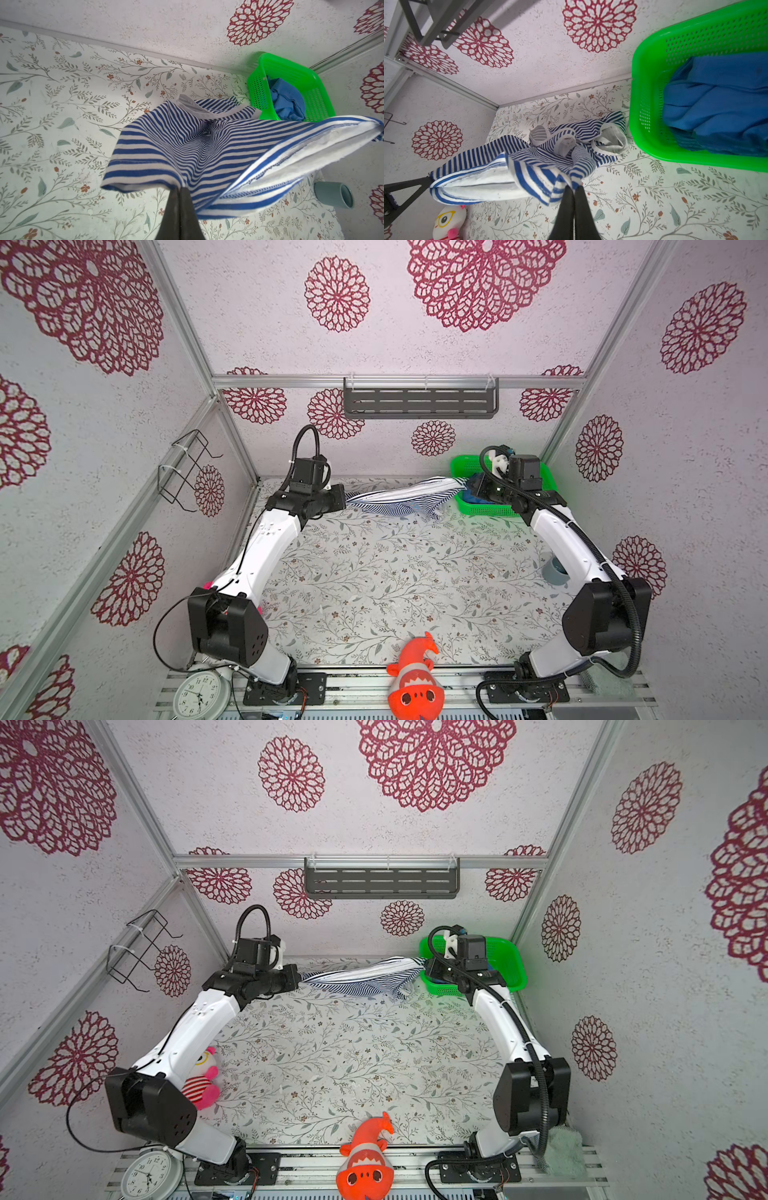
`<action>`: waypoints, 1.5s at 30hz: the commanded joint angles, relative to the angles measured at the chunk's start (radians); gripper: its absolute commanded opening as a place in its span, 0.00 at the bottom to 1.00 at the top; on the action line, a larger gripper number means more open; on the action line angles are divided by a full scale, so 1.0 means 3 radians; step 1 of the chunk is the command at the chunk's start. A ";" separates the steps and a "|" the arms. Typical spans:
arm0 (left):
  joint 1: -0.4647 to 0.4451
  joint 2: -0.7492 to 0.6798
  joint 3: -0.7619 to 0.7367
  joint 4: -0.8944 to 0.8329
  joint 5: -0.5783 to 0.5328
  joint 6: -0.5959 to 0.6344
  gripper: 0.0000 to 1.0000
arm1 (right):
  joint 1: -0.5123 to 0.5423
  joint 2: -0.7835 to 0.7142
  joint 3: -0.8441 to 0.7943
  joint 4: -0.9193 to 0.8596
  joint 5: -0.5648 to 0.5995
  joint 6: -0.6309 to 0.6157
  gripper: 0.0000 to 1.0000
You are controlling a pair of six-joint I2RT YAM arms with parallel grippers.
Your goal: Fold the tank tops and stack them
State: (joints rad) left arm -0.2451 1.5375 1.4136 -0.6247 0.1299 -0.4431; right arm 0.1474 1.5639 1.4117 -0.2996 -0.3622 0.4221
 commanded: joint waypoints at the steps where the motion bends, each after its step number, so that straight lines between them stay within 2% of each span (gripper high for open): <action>1: -0.0098 -0.0022 -0.0607 -0.0119 -0.0008 -0.0199 0.00 | 0.0011 -0.0163 -0.0412 -0.0169 -0.0102 -0.0127 0.00; 4: -0.0266 -0.0073 -0.1135 -0.0014 -0.0046 -0.0440 0.00 | 0.0078 -0.0286 -0.1090 -0.0225 -0.0058 -0.0138 0.00; 8: -0.0573 -0.0110 -0.1562 -0.0044 -0.0073 -0.0659 0.00 | 0.0236 -0.0519 -0.1911 -0.0249 0.0237 -0.0134 0.00; 9: -0.0628 -0.0147 -0.1642 -0.0071 -0.0043 -0.0689 0.10 | 0.0258 -0.0590 -0.2098 -0.0268 0.0307 -0.0130 0.00; 11: -0.0661 -0.0281 -0.1757 -0.0159 -0.0039 -0.0762 0.29 | 0.0255 -0.0709 -0.2274 -0.0404 0.0479 -0.0130 0.14; 12: -0.0661 -0.0377 -0.1800 -0.0217 -0.0053 -0.0786 0.39 | 0.0250 -0.0768 -0.2306 -0.0487 0.0603 -0.0139 0.25; 14: -0.0648 -0.0546 -0.1818 -0.0354 -0.0124 -0.0785 0.50 | 0.0225 -0.0822 -0.2263 -0.0628 0.0792 -0.0135 0.37; 17: -0.0613 -0.0643 -0.1760 -0.0511 -0.0212 -0.0763 0.57 | 0.0223 -0.0765 -0.2118 -0.0683 0.0894 -0.0024 0.39; 22: -0.0404 -0.0531 -0.1758 -0.0463 -0.0244 -0.0694 0.56 | 0.0232 -0.0658 -0.2107 -0.0446 0.0686 0.0242 0.34; 27: -0.0156 -0.0294 -0.1790 -0.0106 -0.0269 -0.0645 0.54 | 0.0238 -0.0597 -0.2057 -0.0379 0.0676 0.0308 0.33; 29: -0.0119 -0.0157 -0.1753 0.0024 -0.0237 -0.0646 0.54 | 0.0339 -0.0581 -0.1960 -0.0392 0.0801 0.0287 0.33; 31: -0.0119 -0.0022 -0.1711 0.0136 -0.0195 -0.0650 0.52 | 0.0592 -0.0512 -0.1751 -0.0473 0.1038 0.0196 0.27; 33: -0.0119 0.0121 -0.1652 0.0191 -0.0172 -0.0637 0.47 | 0.0843 -0.0347 -0.1522 -0.0475 0.1109 0.0148 0.20; 36: -0.0110 0.0293 -0.1614 0.0260 -0.0188 -0.0612 0.39 | 0.1074 0.0022 -0.1268 -0.0320 0.1018 0.0157 0.13; 42: -0.0068 0.0500 -0.1600 0.0358 -0.0203 -0.0604 0.20 | 0.1338 0.0783 -0.0633 -0.0315 0.1101 0.0042 0.10; 45: -0.0062 0.0528 -0.1613 0.0364 -0.0205 -0.0601 0.13 | 0.1360 0.0978 -0.0467 -0.0382 0.1053 0.0014 0.10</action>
State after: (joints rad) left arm -0.2710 1.6836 0.9188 -0.5480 0.0727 -0.6228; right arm 0.5533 1.8465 1.2224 -0.3794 -0.0631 0.4538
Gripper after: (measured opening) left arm 0.146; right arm 0.098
